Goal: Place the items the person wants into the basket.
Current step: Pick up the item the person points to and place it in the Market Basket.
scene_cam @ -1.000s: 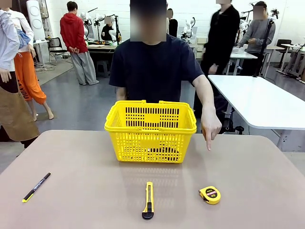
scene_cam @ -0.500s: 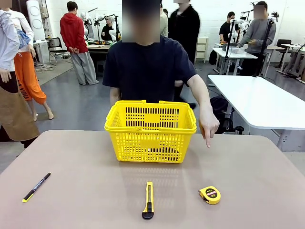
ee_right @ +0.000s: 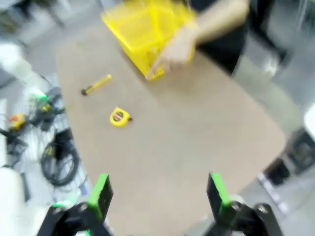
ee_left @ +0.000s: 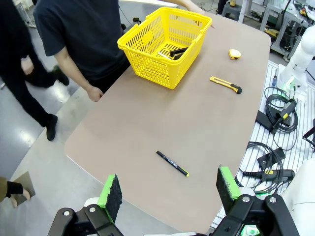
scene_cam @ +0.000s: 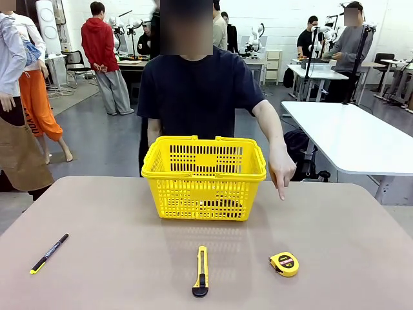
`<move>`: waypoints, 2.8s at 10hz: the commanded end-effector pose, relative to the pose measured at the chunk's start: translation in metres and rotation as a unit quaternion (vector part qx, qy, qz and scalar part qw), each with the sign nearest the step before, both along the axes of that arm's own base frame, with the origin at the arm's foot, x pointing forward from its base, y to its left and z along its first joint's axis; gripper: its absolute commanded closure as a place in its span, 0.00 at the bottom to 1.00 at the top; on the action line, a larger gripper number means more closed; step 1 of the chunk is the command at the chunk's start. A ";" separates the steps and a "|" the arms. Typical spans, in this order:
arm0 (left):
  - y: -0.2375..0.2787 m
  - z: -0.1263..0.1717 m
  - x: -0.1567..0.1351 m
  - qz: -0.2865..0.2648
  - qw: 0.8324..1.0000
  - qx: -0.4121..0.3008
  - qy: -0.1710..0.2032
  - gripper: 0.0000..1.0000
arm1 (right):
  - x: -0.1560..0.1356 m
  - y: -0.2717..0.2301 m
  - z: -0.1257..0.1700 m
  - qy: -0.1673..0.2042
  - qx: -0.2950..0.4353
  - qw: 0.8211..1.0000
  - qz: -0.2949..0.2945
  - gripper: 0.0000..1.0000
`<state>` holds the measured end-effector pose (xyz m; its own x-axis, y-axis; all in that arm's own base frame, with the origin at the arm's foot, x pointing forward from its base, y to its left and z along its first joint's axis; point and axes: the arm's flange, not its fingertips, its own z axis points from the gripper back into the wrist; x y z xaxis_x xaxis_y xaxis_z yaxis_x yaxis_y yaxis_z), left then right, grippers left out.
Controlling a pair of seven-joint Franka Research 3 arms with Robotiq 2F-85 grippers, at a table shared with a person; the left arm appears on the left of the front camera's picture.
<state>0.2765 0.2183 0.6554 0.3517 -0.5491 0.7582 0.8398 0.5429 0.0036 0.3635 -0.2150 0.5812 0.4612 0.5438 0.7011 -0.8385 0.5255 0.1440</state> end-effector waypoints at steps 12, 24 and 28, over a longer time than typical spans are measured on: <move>0.000 0.000 -0.001 -0.002 1.000 -0.002 -0.004 0.00 | 0.041 0.250 -0.187 0.299 -0.241 0.909 -0.161 0.00; 0.000 0.000 -0.001 -0.002 1.000 -0.002 -0.004 0.00 | 0.036 0.410 -0.235 0.254 -0.289 0.894 -0.231 0.00; 0.000 0.000 -0.001 -0.002 1.000 -0.002 -0.004 0.00 | 0.014 0.435 -0.251 0.191 -0.327 0.900 -0.217 0.00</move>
<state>0.2766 0.2184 0.6553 0.3522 -0.5489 0.7581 0.8396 0.5432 0.0032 0.3815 0.2201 0.3377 0.8635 0.5037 0.0267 -0.5028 0.8637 -0.0336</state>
